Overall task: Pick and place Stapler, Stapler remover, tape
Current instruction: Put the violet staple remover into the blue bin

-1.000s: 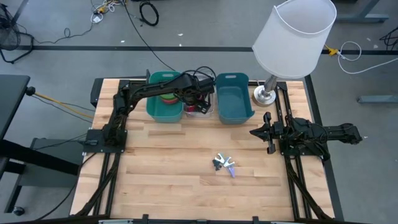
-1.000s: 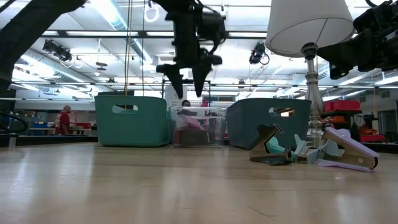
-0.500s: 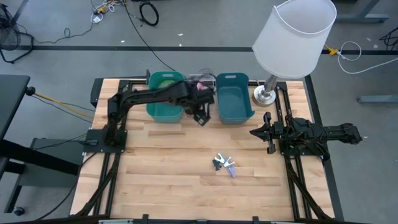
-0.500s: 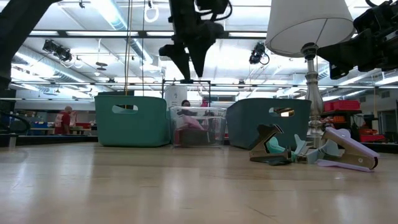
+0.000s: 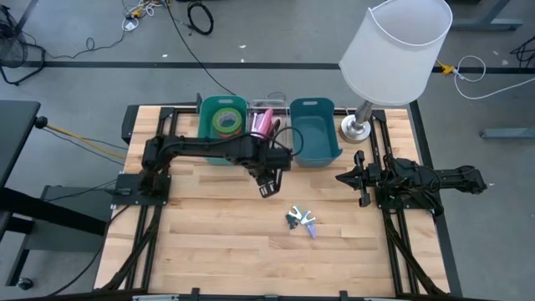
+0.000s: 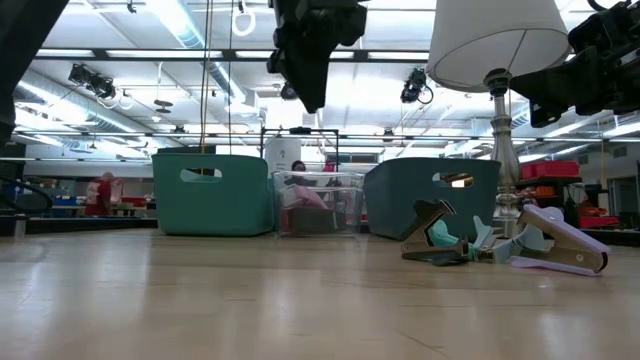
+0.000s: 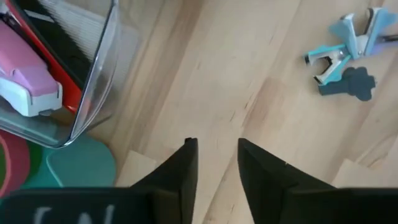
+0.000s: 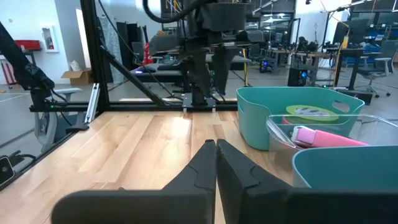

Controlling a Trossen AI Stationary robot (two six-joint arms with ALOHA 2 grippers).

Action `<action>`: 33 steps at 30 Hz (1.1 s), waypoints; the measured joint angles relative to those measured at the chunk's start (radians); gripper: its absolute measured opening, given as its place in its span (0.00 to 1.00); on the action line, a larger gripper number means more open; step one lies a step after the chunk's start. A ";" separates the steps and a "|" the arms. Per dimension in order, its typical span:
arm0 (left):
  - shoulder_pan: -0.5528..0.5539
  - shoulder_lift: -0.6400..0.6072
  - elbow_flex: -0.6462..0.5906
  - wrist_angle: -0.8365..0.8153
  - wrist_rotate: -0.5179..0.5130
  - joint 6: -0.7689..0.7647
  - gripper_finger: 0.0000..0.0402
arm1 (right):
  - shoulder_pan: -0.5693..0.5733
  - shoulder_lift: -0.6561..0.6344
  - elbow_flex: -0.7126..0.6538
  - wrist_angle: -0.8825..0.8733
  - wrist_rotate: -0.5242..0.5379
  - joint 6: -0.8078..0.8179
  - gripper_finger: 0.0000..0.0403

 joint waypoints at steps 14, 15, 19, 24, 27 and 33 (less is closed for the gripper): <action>-0.016 -0.036 -0.001 0.005 -0.005 0.000 0.06 | 0.000 0.000 0.000 0.000 0.000 0.000 0.04; -0.016 -0.042 -0.001 0.005 -0.005 0.000 0.04 | 0.000 0.000 0.000 0.000 0.000 0.000 0.04; -0.015 -0.059 -0.001 0.011 -0.006 0.000 0.01 | 0.000 0.000 0.000 0.000 0.000 0.000 0.04; -0.015 -0.079 -0.004 0.018 -0.005 0.036 0.01 | 0.000 0.000 0.000 0.000 0.000 0.000 0.04; -0.016 -0.102 -0.025 0.051 -0.003 0.067 0.01 | 0.000 0.000 0.000 0.000 -0.001 0.000 0.04; -0.016 -0.206 -0.188 0.176 0.003 0.098 0.01 | 0.000 0.000 0.000 0.000 0.000 0.000 0.04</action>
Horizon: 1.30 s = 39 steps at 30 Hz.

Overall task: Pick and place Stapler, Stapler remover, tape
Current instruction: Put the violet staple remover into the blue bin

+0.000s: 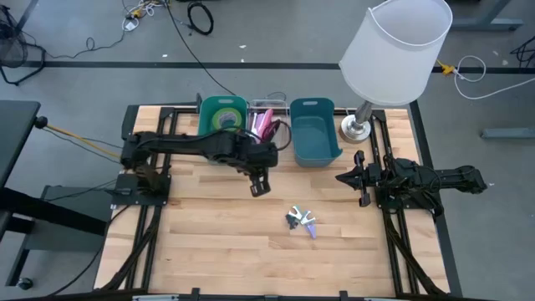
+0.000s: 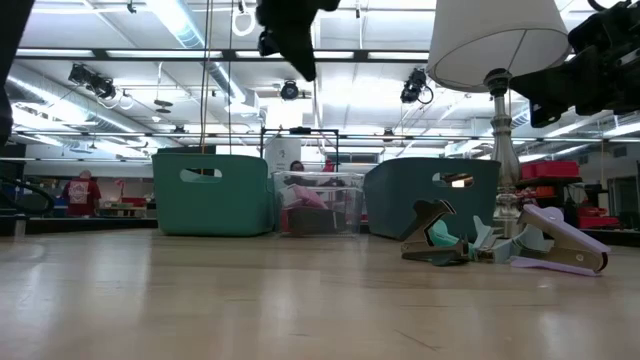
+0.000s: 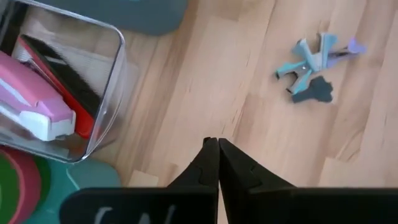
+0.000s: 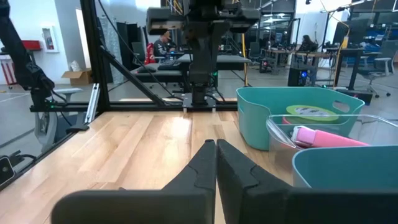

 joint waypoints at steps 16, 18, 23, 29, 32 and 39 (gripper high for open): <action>-0.003 -0.398 -0.606 0.511 0.131 0.133 0.01 | 0.000 0.000 0.000 0.000 0.000 0.000 0.04; -0.002 -0.446 -0.661 0.560 0.131 0.180 0.01 | 0.000 0.000 0.000 0.000 0.000 0.000 0.04; 0.000 -0.550 -0.815 0.712 0.164 0.280 0.01 | 0.000 0.000 0.000 0.000 0.000 0.000 0.04; 0.002 -0.647 -0.982 0.858 0.263 0.395 0.01 | 0.000 0.000 0.000 0.000 0.000 0.000 0.04; 0.001 -0.692 -1.048 0.927 0.272 0.397 0.00 | 0.000 0.000 0.000 0.000 0.000 0.000 0.04; 0.002 -0.805 -1.202 1.103 0.271 0.389 0.00 | 0.000 0.000 0.000 0.000 0.000 0.000 0.04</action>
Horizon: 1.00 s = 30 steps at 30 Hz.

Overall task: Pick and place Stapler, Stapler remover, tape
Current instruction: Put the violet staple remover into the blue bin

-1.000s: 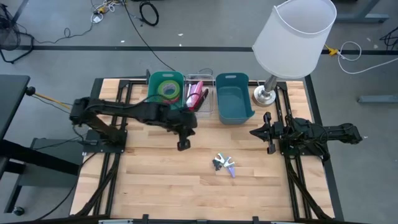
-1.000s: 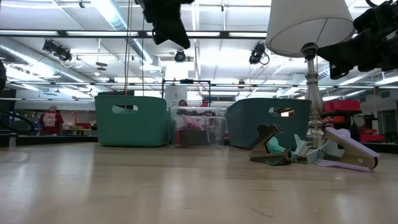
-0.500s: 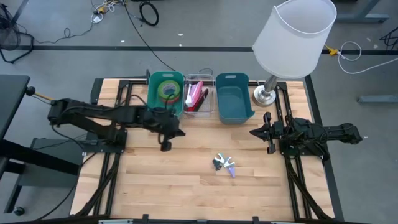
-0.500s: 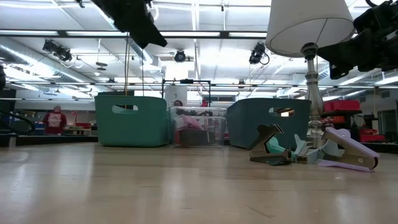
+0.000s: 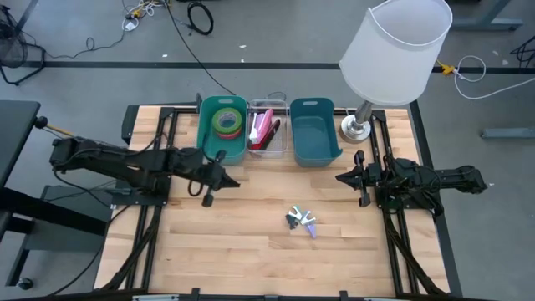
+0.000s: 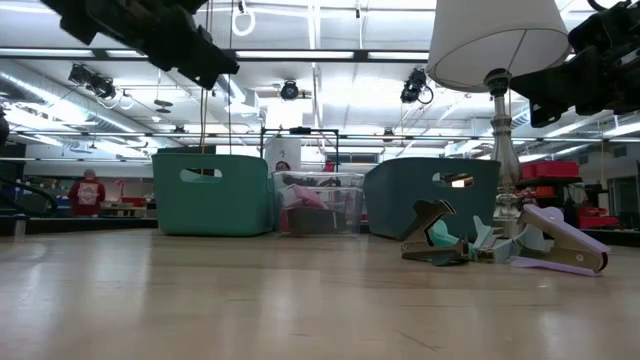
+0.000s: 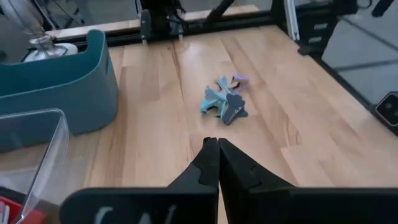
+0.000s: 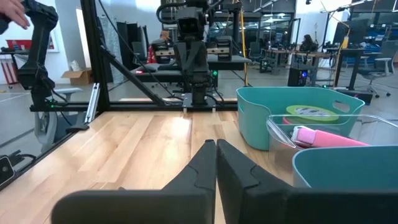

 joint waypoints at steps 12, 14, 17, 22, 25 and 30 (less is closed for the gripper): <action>0.000 -0.156 -0.240 0.349 -0.001 -0.054 0.00 | 0.000 0.000 0.000 0.000 0.000 0.000 0.04; -0.001 -0.177 -0.273 0.403 -0.001 -0.060 0.00 | 0.000 0.000 0.000 0.000 0.000 0.000 0.04; -0.001 -0.209 -0.312 0.464 0.000 -0.086 0.00 | 0.000 0.000 0.000 0.000 0.000 0.000 0.04; 0.000 -0.262 -0.363 0.493 0.038 -0.107 0.00 | 0.000 0.000 0.000 0.000 0.000 0.000 0.04; -0.001 -0.297 -0.386 0.498 0.049 -0.108 0.00 | 0.000 0.000 0.000 0.000 0.000 0.000 0.04; -0.001 -0.352 -0.423 0.502 0.049 -0.114 0.00 | 0.000 0.000 0.000 0.000 0.000 0.000 0.04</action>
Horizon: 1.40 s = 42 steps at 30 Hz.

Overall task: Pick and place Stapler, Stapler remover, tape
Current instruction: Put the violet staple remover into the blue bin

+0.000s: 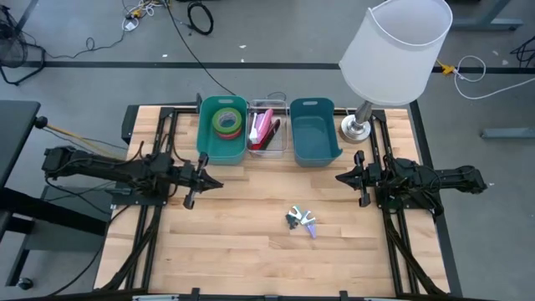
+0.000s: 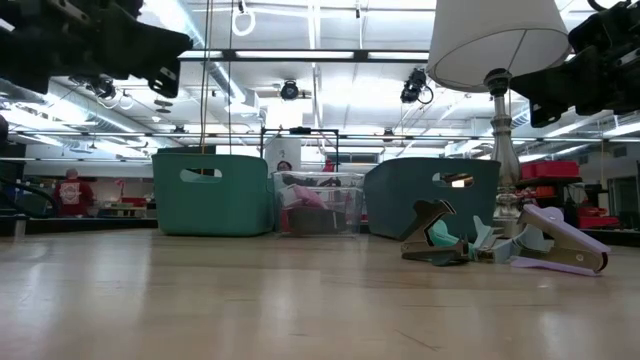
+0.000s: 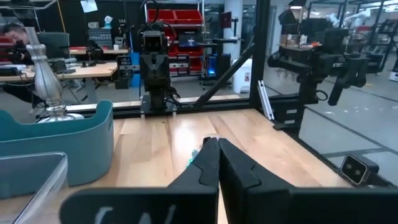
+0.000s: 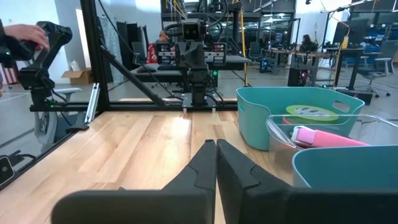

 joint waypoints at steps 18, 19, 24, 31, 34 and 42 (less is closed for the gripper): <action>0.001 -0.178 -0.116 -0.005 0.002 -0.045 0.00 | 0.000 0.000 0.000 0.000 0.000 0.000 0.04; 0.001 -0.187 -0.122 -0.004 0.002 -0.045 0.00 | 0.000 0.000 0.000 0.000 0.000 0.000 0.04; 0.000 -0.235 -0.142 -0.036 0.002 -0.047 0.00 | 0.000 0.000 0.000 0.000 0.000 0.000 0.04; 0.001 -0.313 -0.142 -0.134 0.003 -0.045 0.00 | 0.000 0.000 0.000 0.000 0.000 0.000 0.04; 0.001 -0.350 -0.142 -0.190 0.003 -0.045 0.00 | 0.000 0.000 0.000 0.000 0.000 0.000 0.04; 0.001 -0.450 -0.142 -0.314 0.002 -0.044 0.00 | 0.000 0.000 0.000 0.000 0.000 0.000 0.04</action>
